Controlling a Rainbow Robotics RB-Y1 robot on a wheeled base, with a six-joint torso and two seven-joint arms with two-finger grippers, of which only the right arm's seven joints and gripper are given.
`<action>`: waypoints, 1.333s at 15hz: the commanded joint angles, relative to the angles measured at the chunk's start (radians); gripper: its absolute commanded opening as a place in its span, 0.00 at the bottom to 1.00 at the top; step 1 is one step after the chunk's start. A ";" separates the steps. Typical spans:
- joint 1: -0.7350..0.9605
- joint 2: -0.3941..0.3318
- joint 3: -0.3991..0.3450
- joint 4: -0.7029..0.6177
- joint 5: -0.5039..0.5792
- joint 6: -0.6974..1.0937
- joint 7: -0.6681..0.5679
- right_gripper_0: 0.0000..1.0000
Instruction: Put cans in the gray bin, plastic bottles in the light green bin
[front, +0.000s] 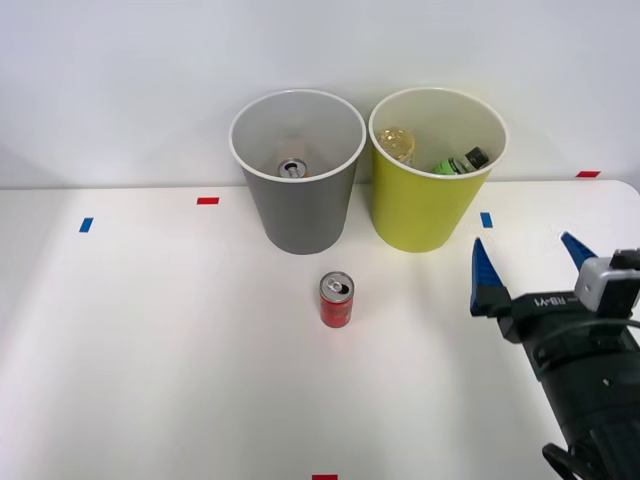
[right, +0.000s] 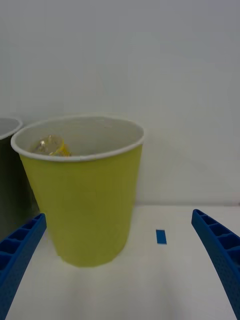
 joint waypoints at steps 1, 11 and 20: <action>0.101 0.018 0.011 0.001 -0.001 -0.047 0.005 1.00; 0.180 0.047 0.026 0.125 0.078 -0.090 0.005 1.00; 0.180 0.205 -0.061 0.395 0.033 -0.548 0.266 1.00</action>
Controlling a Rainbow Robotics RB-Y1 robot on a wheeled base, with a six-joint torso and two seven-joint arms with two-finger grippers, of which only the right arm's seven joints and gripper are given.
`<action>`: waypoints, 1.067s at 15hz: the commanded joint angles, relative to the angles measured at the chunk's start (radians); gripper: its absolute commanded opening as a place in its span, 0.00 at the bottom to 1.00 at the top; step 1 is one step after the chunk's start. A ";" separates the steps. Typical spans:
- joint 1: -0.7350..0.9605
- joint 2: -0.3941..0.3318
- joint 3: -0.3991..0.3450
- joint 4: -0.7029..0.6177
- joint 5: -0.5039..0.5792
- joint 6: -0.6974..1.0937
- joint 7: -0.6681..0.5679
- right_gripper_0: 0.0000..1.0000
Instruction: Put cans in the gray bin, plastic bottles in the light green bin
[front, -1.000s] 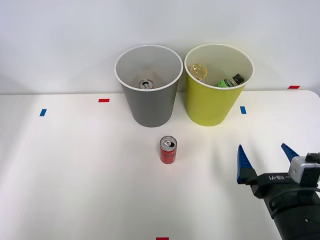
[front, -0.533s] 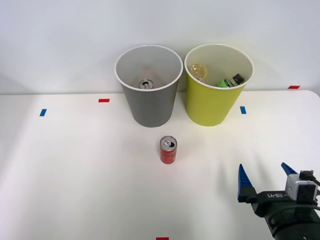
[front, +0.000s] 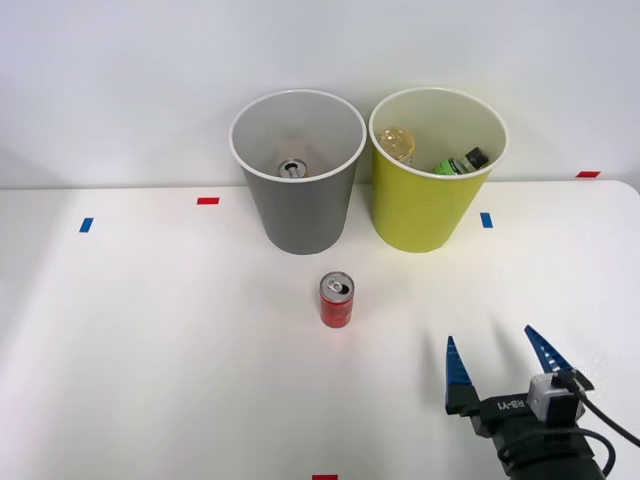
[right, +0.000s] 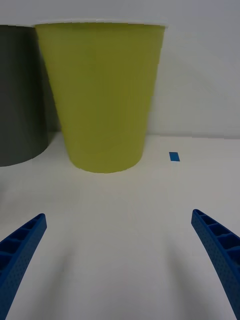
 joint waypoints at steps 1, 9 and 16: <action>0.056 -0.029 0.020 0.009 -0.079 -0.045 0.143 1.00; 0.160 -0.098 0.146 0.008 -0.363 -0.108 0.367 1.00; 0.208 -0.077 0.178 0.031 -0.449 -0.211 0.439 1.00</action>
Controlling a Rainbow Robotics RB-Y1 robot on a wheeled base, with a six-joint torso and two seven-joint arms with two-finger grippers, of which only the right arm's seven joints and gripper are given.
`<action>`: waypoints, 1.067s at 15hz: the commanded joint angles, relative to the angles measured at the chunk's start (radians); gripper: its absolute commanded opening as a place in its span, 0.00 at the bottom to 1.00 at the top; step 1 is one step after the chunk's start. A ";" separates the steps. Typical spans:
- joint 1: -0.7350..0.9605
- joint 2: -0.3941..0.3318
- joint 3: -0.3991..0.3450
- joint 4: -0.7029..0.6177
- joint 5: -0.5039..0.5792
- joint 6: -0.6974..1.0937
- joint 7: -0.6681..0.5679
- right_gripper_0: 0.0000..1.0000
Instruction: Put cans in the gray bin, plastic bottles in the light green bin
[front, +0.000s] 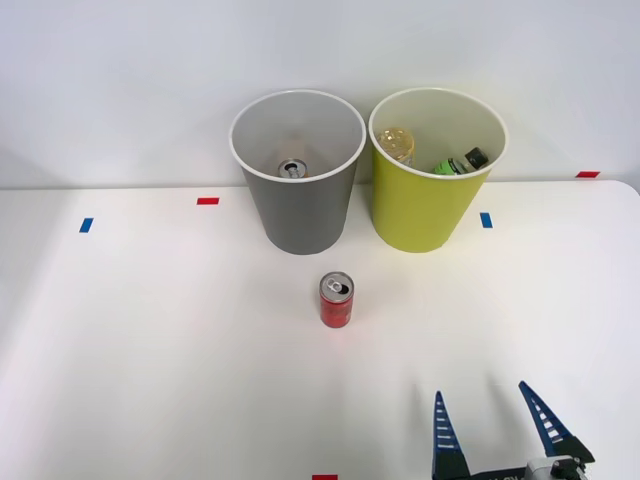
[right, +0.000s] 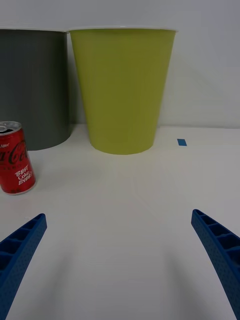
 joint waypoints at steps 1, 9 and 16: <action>-0.001 0.010 0.000 0.050 -0.011 -0.088 0.021 1.00; -0.002 0.016 0.015 0.116 -0.026 -0.162 0.185 1.00; 0.002 0.016 0.015 0.116 -0.023 -0.125 0.187 1.00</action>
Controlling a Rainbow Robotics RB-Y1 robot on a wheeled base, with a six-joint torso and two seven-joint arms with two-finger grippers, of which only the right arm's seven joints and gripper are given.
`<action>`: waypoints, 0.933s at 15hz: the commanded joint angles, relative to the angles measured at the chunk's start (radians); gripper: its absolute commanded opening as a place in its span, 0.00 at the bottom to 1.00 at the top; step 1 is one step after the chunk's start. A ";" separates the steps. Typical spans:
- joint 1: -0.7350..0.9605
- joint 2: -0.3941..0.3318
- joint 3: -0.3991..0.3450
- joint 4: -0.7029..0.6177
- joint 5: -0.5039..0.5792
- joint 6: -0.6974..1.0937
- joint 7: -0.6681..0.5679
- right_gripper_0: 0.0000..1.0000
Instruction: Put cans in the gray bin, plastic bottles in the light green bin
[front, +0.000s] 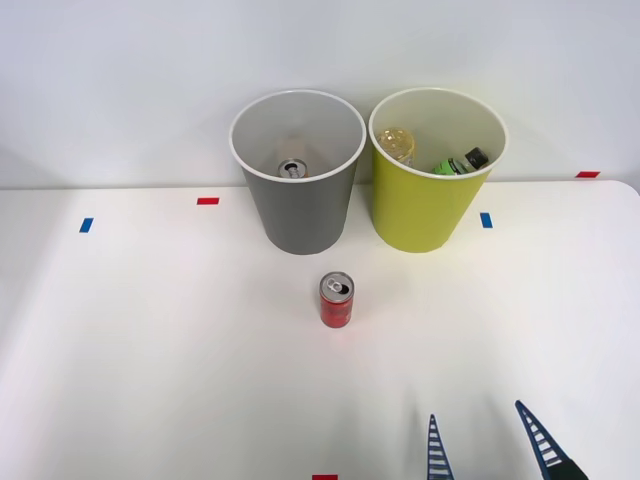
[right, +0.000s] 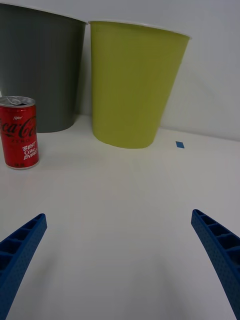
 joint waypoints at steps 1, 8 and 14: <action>0.000 0.000 0.000 0.000 0.001 0.001 0.000 1.00; 0.000 0.000 0.000 0.000 0.001 0.001 0.000 1.00; 0.000 0.000 0.000 0.000 0.001 0.001 0.000 1.00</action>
